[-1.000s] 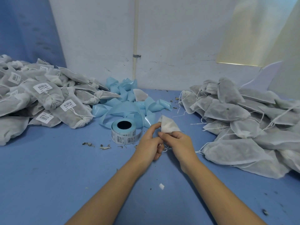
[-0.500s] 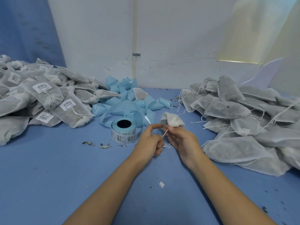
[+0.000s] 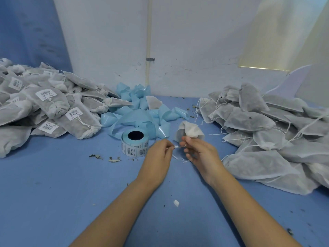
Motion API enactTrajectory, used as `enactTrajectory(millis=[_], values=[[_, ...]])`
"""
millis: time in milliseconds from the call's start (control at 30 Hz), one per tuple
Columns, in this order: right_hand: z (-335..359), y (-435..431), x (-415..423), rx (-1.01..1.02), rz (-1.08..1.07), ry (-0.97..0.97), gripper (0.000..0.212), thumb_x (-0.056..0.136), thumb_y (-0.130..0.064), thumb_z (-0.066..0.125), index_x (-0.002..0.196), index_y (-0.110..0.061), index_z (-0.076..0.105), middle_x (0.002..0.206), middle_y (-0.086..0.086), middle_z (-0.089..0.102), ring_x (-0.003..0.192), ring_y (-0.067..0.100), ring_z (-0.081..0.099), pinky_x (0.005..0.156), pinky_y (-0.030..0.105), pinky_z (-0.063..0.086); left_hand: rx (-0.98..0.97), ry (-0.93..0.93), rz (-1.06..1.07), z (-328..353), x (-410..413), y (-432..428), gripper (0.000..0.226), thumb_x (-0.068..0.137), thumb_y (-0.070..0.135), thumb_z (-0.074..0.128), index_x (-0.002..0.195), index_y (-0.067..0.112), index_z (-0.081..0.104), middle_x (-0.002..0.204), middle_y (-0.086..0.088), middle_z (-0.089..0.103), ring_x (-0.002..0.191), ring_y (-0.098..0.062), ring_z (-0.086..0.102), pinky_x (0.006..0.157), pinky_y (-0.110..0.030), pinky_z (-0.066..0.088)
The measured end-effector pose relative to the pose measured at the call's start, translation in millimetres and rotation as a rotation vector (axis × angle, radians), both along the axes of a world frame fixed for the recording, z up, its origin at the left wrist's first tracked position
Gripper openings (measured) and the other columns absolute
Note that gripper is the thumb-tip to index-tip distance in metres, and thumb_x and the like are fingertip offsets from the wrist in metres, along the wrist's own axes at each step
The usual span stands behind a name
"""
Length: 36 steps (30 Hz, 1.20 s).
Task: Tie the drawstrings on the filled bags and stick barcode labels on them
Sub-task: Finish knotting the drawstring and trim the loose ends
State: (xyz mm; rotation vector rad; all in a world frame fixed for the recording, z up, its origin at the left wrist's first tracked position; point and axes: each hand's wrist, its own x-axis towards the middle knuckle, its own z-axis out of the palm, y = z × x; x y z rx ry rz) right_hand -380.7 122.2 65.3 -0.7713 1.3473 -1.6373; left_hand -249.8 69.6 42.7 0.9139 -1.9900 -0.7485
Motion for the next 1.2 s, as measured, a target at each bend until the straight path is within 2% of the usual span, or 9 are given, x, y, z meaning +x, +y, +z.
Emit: enactTrajectory(millis=[200,367,467,567,767,900,1033,1133,1200], values=[[1,0,5,0.025,-0.134,0.420,0.017,0.089,-0.013,0.060,0.074,-0.013,0.069,0.068,-0.003,0.065,0.059,0.012,0.047,0.062,0.025,0.043,-0.121,-0.178,0.164,4,7,1,0.017,0.099,0.025,0.045,0.098,0.015,0.058,0.102,0.003,0.051,0.085,-0.016,0.053,0.074,-0.036,0.045],[-1,1,6,0.137,-0.226,1.079,0.014,0.089,-0.016,0.052,0.079,-0.009,0.057,0.074,0.005,0.059,0.076,0.024,0.050,0.064,0.036,0.037,-0.292,-0.252,0.172,14,4,12,0.019,0.099,0.024,0.045,0.104,0.013,0.060,0.130,0.005,0.045,0.089,-0.021,0.057,0.063,-0.033,0.042],[-2,3,10,0.111,-0.290,1.412,0.012,0.092,-0.018,0.050,0.089,-0.014,0.061,0.088,0.001,0.064,0.090,0.025,0.050,0.068,0.038,0.037,-0.396,-0.236,0.088,16,-2,19,0.028,0.097,0.015,0.049,0.123,0.018,0.058,0.141,0.009,0.046,0.106,-0.019,0.055,0.075,-0.037,0.049],[-2,7,15,-0.021,-0.361,1.549,0.019,0.087,-0.010,0.051,0.093,-0.014,0.069,0.100,-0.001,0.072,0.093,0.029,0.059,0.070,0.038,0.042,-0.310,-0.121,0.077,15,-4,18,0.037,0.099,0.017,0.044,0.136,0.023,0.050,0.135,0.023,0.047,0.114,0.004,0.047,0.084,-0.016,0.042],[-6,10,20,-0.214,-0.385,1.565,0.047,0.070,-0.003,0.054,0.115,-0.011,0.069,0.119,-0.001,0.068,0.090,0.025,0.063,0.070,0.034,0.049,-0.056,0.178,0.023,8,-6,15,0.017,0.098,0.009,0.043,0.096,0.015,0.058,0.089,0.000,0.062,0.078,-0.017,0.058,0.070,-0.025,0.047],[-8,9,24,-0.176,-0.331,1.528,0.048,0.073,-0.005,0.052,0.118,-0.011,0.067,0.124,-0.001,0.066,0.093,0.027,0.064,0.072,0.039,0.050,0.063,0.422,-0.029,13,-10,19,0.028,0.097,0.004,0.045,0.089,0.029,0.054,0.118,0.007,0.056,0.084,-0.010,0.062,0.064,-0.023,0.055],[-8,9,22,-0.158,-0.330,1.506,0.047,0.076,-0.005,0.052,0.121,-0.013,0.065,0.128,-0.003,0.063,0.096,0.028,0.063,0.076,0.039,0.047,-0.055,0.279,-0.005,11,-8,16,0.018,0.096,0.003,0.047,0.087,0.015,0.057,0.138,0.012,0.043,0.104,0.011,0.051,0.083,-0.013,0.044],[-10,8,20,-0.169,-0.340,1.413,0.038,0.087,-0.009,0.057,0.123,-0.015,0.064,0.128,-0.006,0.063,0.101,0.025,0.060,0.084,0.040,0.047,-0.148,0.154,0.026,7,-6,12,0.013,0.097,0.009,0.048,0.097,0.014,0.060,0.122,0.015,0.054,0.096,0.007,0.049,0.079,-0.018,0.041],[-10,8,20,-0.218,-0.349,1.218,0.029,0.091,-0.016,0.056,0.117,-0.014,0.068,0.117,-0.009,0.067,0.101,0.021,0.058,0.092,0.026,0.042,-0.150,0.104,0.042,5,-6,11,0.012,0.097,0.016,0.048,0.101,0.017,0.060,0.104,0.012,0.059,0.087,-0.001,0.051,0.074,-0.025,0.042]])
